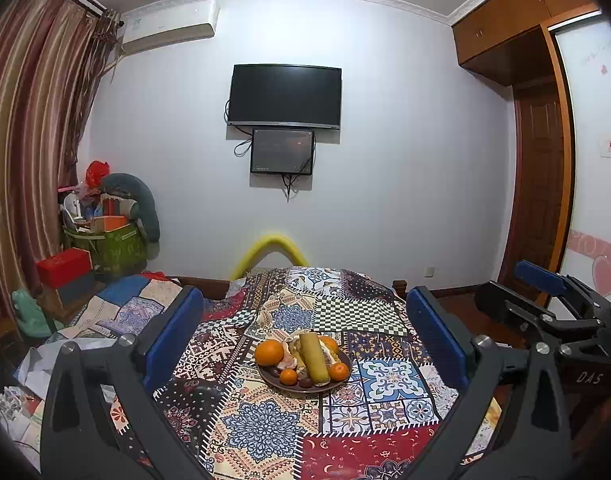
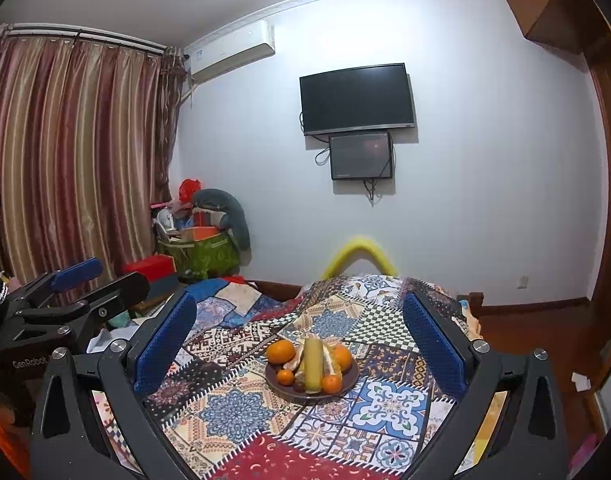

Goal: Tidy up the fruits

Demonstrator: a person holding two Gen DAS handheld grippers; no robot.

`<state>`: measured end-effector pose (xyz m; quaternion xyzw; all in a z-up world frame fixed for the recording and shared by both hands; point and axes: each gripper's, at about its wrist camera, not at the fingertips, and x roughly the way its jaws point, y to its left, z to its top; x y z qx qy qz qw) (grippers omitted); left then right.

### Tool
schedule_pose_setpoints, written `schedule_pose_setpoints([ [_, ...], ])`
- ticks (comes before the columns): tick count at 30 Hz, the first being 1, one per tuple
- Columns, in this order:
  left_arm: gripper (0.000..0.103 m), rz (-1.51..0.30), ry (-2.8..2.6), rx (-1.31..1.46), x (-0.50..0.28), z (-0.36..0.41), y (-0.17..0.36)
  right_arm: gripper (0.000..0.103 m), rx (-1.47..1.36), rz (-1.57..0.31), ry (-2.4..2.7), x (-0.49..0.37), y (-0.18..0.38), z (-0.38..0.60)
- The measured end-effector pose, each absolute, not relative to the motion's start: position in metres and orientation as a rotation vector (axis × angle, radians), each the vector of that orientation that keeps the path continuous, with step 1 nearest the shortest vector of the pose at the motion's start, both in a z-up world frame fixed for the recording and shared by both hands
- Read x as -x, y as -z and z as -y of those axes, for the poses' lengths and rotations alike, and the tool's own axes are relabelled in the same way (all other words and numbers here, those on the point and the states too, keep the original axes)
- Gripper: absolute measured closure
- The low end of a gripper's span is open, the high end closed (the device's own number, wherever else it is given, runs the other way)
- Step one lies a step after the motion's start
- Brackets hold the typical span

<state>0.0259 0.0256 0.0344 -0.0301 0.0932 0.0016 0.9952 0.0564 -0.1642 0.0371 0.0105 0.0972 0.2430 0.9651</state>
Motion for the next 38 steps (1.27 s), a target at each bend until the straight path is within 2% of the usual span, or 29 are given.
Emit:
schedule_pose_setpoints([
  [38, 0.000, -0.215, 0.019, 0.054, -0.0346, -0.0196, -0.0271, 0.000, -0.029, -0.194, -0.471, -0.0569, -0.0398, 0.1657],
])
